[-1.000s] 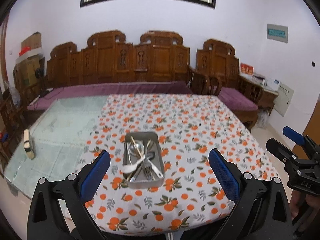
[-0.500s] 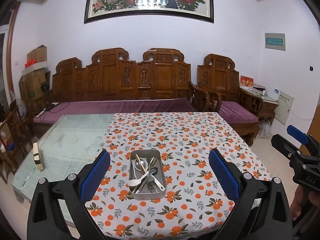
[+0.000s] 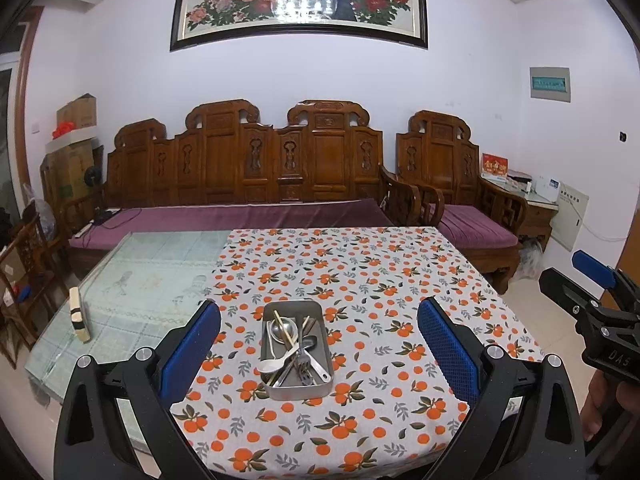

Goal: Organize utensils

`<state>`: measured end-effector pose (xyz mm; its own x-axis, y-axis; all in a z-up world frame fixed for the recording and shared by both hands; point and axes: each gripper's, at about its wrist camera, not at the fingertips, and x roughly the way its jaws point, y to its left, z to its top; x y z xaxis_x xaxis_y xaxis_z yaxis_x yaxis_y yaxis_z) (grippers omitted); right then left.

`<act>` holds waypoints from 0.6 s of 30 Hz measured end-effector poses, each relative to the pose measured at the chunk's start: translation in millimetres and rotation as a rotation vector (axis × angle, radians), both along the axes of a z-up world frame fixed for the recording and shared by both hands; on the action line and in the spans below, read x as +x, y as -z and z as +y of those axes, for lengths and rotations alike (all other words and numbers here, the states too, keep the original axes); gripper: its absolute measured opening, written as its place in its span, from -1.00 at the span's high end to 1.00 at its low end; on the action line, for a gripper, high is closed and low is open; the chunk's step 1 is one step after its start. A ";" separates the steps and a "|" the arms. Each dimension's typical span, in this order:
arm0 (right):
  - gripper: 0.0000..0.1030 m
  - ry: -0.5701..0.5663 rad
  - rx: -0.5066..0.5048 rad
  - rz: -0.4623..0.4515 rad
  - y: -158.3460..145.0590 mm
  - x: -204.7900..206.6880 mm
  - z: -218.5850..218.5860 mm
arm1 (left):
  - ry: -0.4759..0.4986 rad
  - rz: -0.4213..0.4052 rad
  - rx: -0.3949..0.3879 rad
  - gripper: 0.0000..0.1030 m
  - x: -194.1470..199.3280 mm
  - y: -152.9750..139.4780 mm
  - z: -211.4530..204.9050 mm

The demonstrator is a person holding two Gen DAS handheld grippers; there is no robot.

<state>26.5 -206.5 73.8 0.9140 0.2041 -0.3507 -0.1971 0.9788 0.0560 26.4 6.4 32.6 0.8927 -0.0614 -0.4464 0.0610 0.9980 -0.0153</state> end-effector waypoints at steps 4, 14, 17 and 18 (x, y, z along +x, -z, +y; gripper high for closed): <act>-0.95 -0.004 0.001 0.002 -0.1 -0.3 0.8 | -0.002 0.000 -0.001 -0.85 -1.3 -0.7 0.4; -0.95 -0.005 0.004 0.001 0.0 -1.9 3.4 | -0.008 -0.005 0.004 -0.85 -4.4 -2.5 1.9; -0.95 -0.005 0.002 0.001 0.1 -2.1 3.7 | -0.010 -0.007 0.007 -0.85 -6.9 -3.6 1.8; -0.95 -0.005 0.002 0.001 0.0 -2.6 3.8 | -0.009 -0.006 0.006 -0.85 -6.8 -3.2 1.3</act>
<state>24.0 -202.8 73.8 0.9128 0.2092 -0.3509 -0.2016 0.9777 0.0585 19.6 7.7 35.8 0.8961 -0.0502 -0.4410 0.0518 0.9986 -0.0085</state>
